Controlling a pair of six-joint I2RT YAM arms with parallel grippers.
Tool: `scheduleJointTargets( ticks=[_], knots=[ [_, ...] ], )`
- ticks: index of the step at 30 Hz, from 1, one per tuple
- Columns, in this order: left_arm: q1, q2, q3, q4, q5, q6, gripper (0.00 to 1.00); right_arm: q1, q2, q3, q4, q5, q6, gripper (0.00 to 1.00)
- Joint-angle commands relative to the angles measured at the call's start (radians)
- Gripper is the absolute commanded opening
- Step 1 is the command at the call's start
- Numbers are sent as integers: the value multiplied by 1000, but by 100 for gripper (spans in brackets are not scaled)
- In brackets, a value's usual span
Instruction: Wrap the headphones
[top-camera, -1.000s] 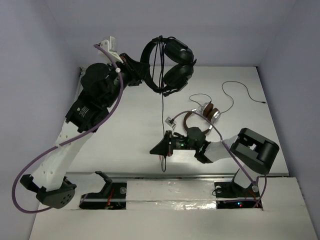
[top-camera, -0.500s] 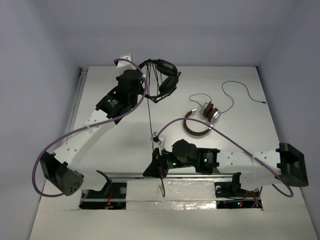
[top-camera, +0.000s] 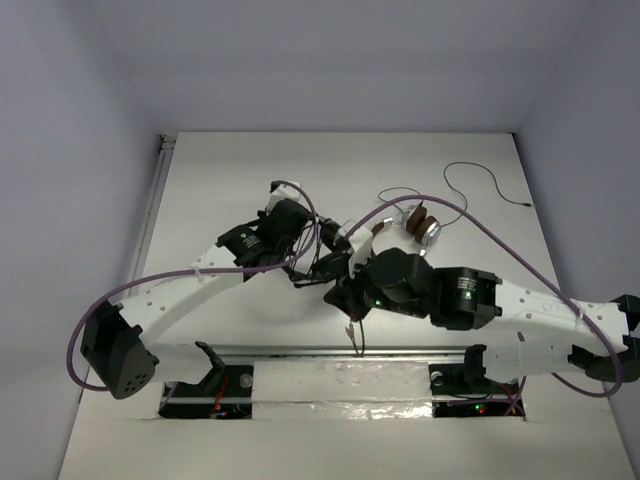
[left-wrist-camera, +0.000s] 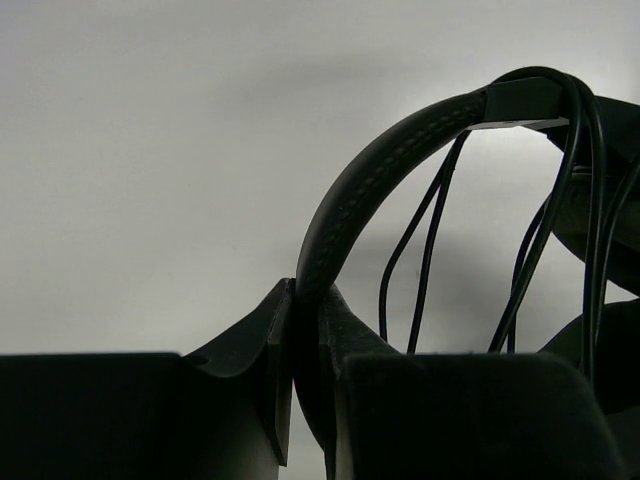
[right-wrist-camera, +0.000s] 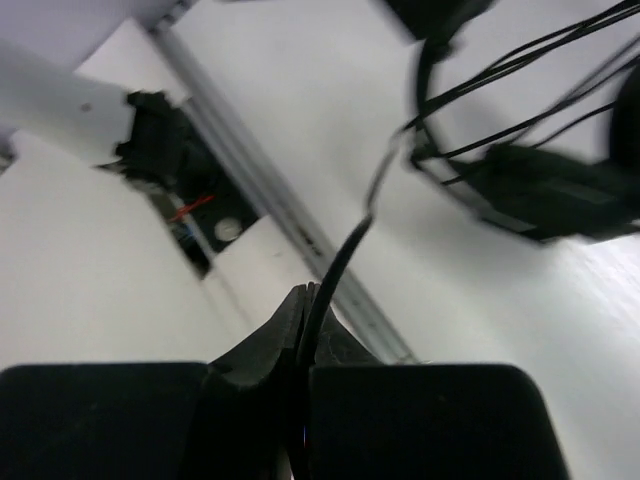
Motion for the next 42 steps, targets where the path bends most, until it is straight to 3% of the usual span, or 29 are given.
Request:
scheduleJointTargets(
  ticks=[1, 12, 14, 22, 25, 29, 38, 39, 42],
  knots=[
    [-14, -112, -18, 3, 128, 36, 0, -56, -36, 64, -127, 146, -102, 0],
    [-43, -192, -6, -64, 391, 183, 0, -289, -17, 100, -141, 339, -240, 0],
    [-55, -202, -11, -54, 489, 196, 0, -319, -6, 111, -109, 391, -273, 0],
    [-78, -271, 9, -5, 621, 199, 0, -397, 72, 119, -35, 364, -321, 1],
    [-78, -295, 28, 26, 656, 180, 0, -434, 67, 38, 52, 283, -295, 5],
    [-78, -321, 57, 52, 686, 165, 0, -495, 17, -73, 181, 61, -245, 7],
    [-78, -353, 80, 179, 709, 78, 0, -549, -124, -407, 730, -419, -78, 9],
    [-78, -358, 65, 222, 712, 50, 0, -549, -128, -441, 861, -444, -51, 9],
    [-78, -363, 42, 285, 713, 10, 0, -558, -102, -505, 1031, -492, 16, 12]
  ],
)
